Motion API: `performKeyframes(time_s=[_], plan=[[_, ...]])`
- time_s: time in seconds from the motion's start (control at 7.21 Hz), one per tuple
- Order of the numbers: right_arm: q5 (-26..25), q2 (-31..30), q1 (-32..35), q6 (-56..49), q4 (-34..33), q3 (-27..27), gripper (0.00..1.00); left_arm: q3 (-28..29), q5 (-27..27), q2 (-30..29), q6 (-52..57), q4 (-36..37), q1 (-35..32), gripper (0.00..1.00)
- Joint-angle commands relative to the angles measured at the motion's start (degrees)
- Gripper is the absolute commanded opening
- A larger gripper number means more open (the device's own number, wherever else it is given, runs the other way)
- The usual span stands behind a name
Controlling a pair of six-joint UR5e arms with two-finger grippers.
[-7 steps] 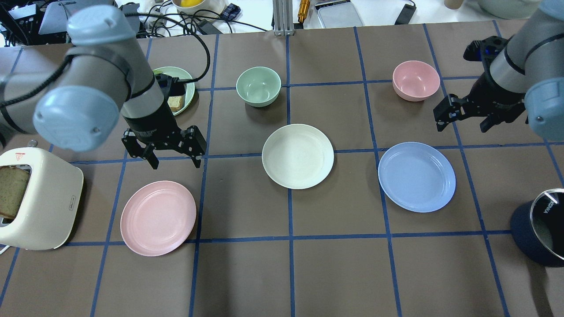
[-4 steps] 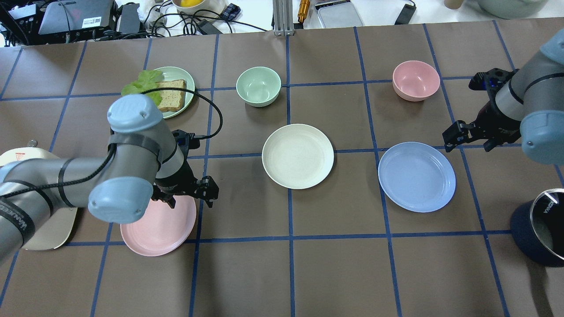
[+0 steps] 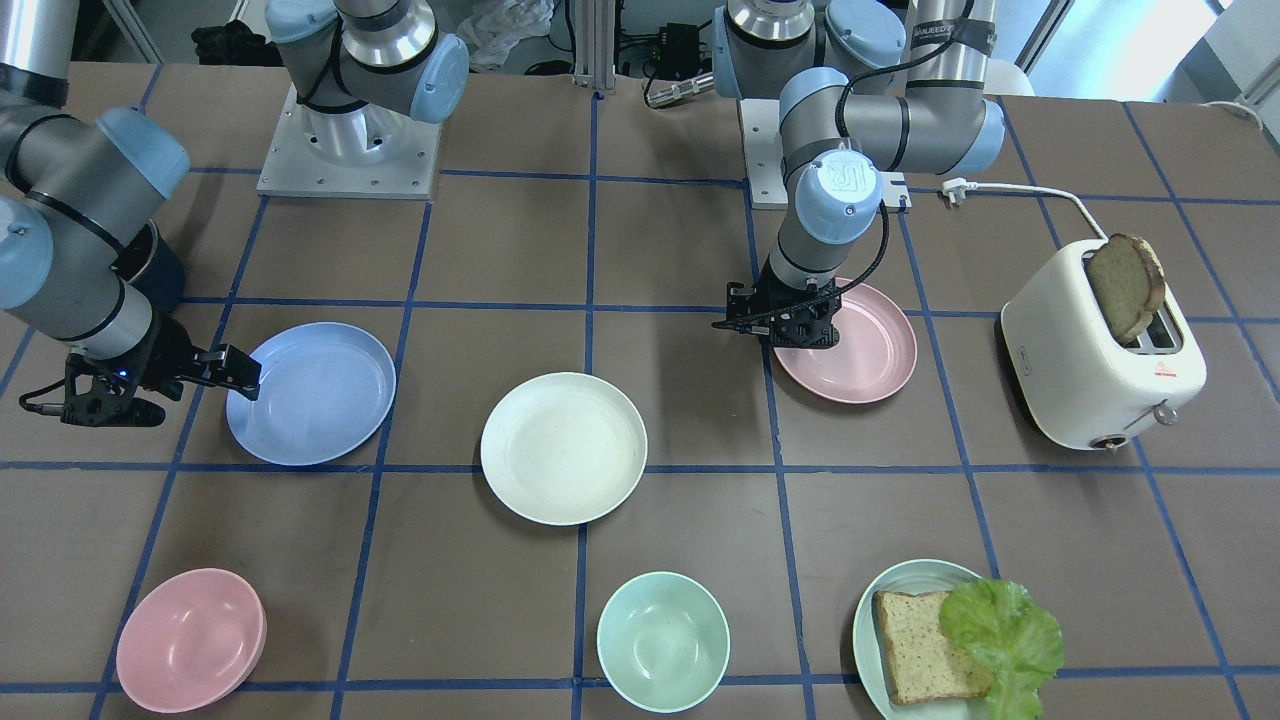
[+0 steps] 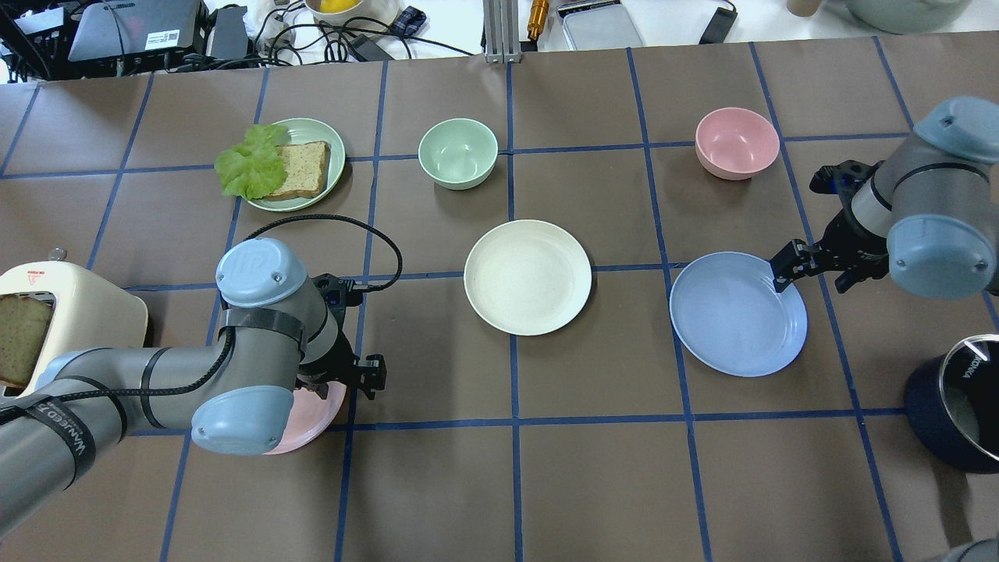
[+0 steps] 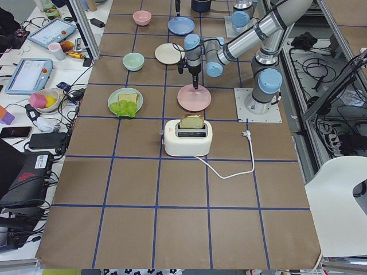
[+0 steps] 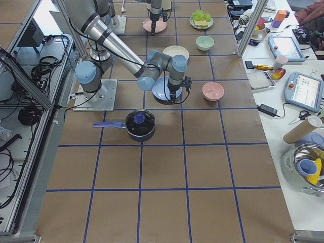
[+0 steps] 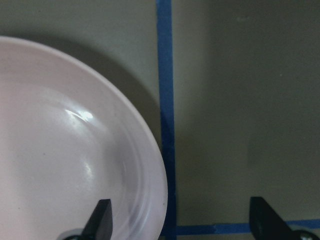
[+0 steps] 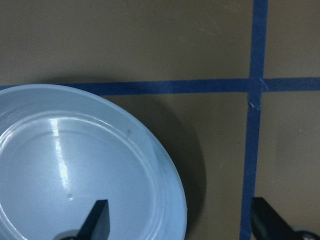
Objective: Stack three plates with pink and blue
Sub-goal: 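Move left gripper to pink plate while right gripper moves to blue plate, then grip the pink plate rim with the left gripper while the right grips the blue plate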
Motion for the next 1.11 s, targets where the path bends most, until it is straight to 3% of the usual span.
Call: performKeyframes(time_s=[0.0, 0.14, 0.28, 0.42, 0.55, 0.69, 0.83, 0.97], plan=[[-0.12, 1.17, -0.09, 1.53, 0.1, 0.23, 1.0, 0.37, 0.11, 0.36, 0.52, 0.62, 0.06, 0.0], [-0.12, 1.17, -0.01, 1.27, 0.1, 0.24, 1.0, 0.98, 0.2, 0.28, 0.43, 1.06, 0.06, 0.0], [-0.12, 1.78, 0.0, 1.1, -0.16, 0.24, 0.93, 2.21, 0.29, 0.28, 0.25, 1.15, 0.06, 0.0], [-0.03, 2.66, 0.0, 1.01, -0.16, 0.06, 0.71, 5.18, 1.25, 0.45, -0.53, 0.63, -0.55, 0.0], [-0.29, 2.93, -0.09, 1.09, 0.1, 0.23, 0.69, 10.17, 2.56, -0.15, -1.41, -2.94, -1.08, 0.0], [-0.21, 2.84, -0.09, 0.92, 0.28, 0.24, 0.51, 16.22, 2.05, -0.51, -4.46, -9.16, -1.87, 0.0], [-0.12, 2.67, -0.09, 1.18, 0.54, 0.15, 0.01, 22.55, 1.87, -1.9, -8.41, -13.83, -4.4, 0.0], [-0.12, 2.4, -0.09, 0.92, 0.63, -0.03, 0.0, 27.83, 1.79, -4.53, -12.45, -15.44, -6.69, 0.0]])
